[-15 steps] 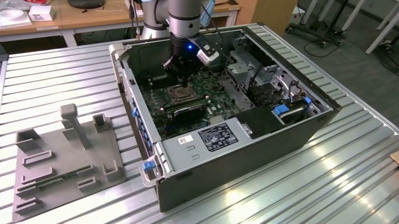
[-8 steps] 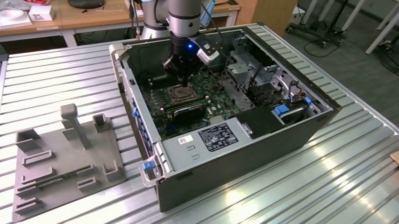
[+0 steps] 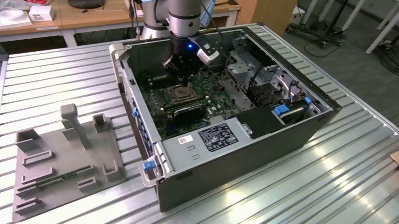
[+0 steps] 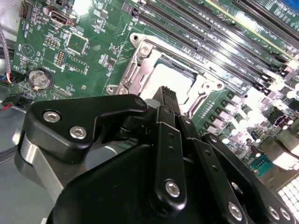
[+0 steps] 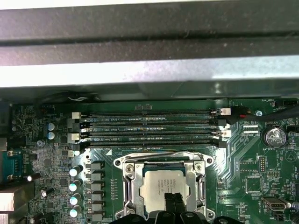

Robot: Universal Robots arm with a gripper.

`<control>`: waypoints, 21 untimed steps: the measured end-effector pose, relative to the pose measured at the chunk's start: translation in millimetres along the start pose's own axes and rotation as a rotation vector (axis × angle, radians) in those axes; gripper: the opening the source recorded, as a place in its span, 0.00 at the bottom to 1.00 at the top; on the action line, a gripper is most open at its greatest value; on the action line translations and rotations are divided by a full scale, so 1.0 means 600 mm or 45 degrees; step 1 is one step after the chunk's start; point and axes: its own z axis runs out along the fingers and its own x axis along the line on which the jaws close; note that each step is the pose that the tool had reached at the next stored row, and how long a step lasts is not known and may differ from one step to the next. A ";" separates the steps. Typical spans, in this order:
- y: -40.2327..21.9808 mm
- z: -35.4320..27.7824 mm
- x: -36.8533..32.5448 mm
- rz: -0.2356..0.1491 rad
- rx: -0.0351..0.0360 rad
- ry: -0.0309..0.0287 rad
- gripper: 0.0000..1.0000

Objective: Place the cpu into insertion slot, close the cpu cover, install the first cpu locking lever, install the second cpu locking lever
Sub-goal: 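Install the second cpu locking lever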

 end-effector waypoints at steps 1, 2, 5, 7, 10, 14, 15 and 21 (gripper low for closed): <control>0.000 -0.002 0.000 0.000 -0.0003 -0.0002 0.11; 0.000 -0.004 0.000 0.000 -0.0006 -0.0004 0.11; 0.000 -0.009 0.000 0.002 -0.0006 -0.0003 0.11; -0.001 -0.009 -0.001 0.002 -0.0010 -0.0006 0.11; -0.002 -0.010 -0.001 0.002 -0.0007 -0.0004 0.11; -0.006 -0.009 -0.001 0.002 -0.0007 -0.0004 0.11; -0.008 -0.009 -0.001 0.002 -0.0007 -0.0004 0.11; -0.019 -0.009 -0.001 0.002 -0.0008 -0.0004 0.11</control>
